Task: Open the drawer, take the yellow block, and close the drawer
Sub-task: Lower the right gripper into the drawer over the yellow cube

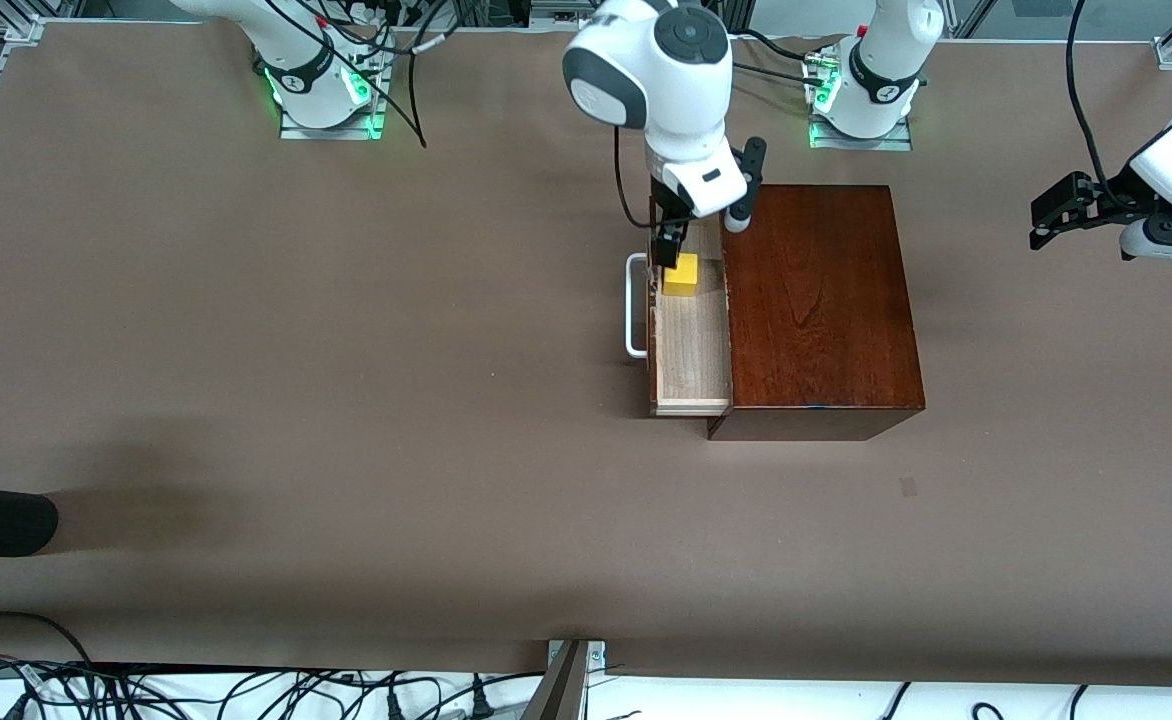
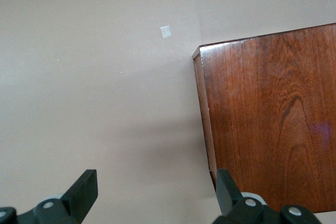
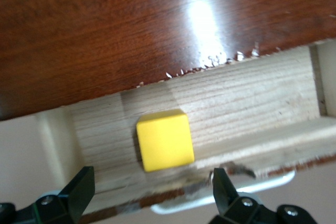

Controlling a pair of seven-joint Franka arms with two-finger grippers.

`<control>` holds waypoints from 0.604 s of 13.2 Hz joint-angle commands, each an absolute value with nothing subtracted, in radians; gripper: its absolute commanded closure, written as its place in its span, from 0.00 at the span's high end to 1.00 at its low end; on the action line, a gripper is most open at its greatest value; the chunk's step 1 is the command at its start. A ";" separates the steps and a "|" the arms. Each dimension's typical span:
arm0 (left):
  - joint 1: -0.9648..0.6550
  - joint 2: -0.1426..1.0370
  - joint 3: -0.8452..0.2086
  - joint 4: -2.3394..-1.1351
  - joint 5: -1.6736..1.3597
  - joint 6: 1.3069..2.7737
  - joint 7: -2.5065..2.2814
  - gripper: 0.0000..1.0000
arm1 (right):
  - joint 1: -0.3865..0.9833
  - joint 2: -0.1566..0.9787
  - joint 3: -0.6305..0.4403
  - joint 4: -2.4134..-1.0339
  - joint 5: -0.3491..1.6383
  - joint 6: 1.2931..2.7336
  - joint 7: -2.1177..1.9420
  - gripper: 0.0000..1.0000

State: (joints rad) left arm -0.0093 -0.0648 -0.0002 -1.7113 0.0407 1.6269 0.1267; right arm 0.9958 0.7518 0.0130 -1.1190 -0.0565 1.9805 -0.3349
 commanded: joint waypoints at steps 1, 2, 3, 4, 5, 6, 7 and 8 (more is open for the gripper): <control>-0.015 -0.028 0.002 -1.649 0.017 1.606 0.146 1.00 | 1.005 0.802 0.003 -1.057 -0.071 1.967 -0.428 1.00; -0.014 -0.014 0.003 -1.641 0.017 1.608 0.146 1.00 | 1.005 0.808 0.002 -1.057 -0.071 1.968 -0.429 1.00; -0.012 0.003 0.003 -1.623 0.017 1.608 0.146 1.00 | 1.005 0.810 0.002 -1.057 -0.074 1.973 -0.433 1.00; -0.012 0.017 0.003 -1.605 0.017 1.608 0.146 1.00 | 1.005 0.810 0.002 -1.057 -0.074 1.977 -0.446 1.00; -0.014 0.021 0.003 -1.595 0.017 1.608 0.146 1.00 | 1.005 0.818 0.002 -1.057 -0.074 1.994 -0.451 1.00; -0.015 0.023 0.002 -1.592 0.017 1.608 0.146 1.00 | 1.005 0.828 0.002 -1.057 -0.074 2.017 -0.449 1.00; -0.015 0.025 0.000 -1.588 0.017 1.608 0.146 1.00 | 1.005 0.844 0.000 -1.057 -0.074 2.038 -0.449 1.00; -0.015 0.026 0.002 -1.588 0.015 1.608 0.146 1.00 | 1.005 0.848 -0.002 -1.057 -0.074 2.055 -0.449 1.00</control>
State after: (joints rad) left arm -0.0134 0.0073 -0.0018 -1.6290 0.0406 1.6272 0.1267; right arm 0.9964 0.8089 0.0085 -1.0955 -0.0633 2.0274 -0.4364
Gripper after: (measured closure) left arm 0.000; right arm 0.000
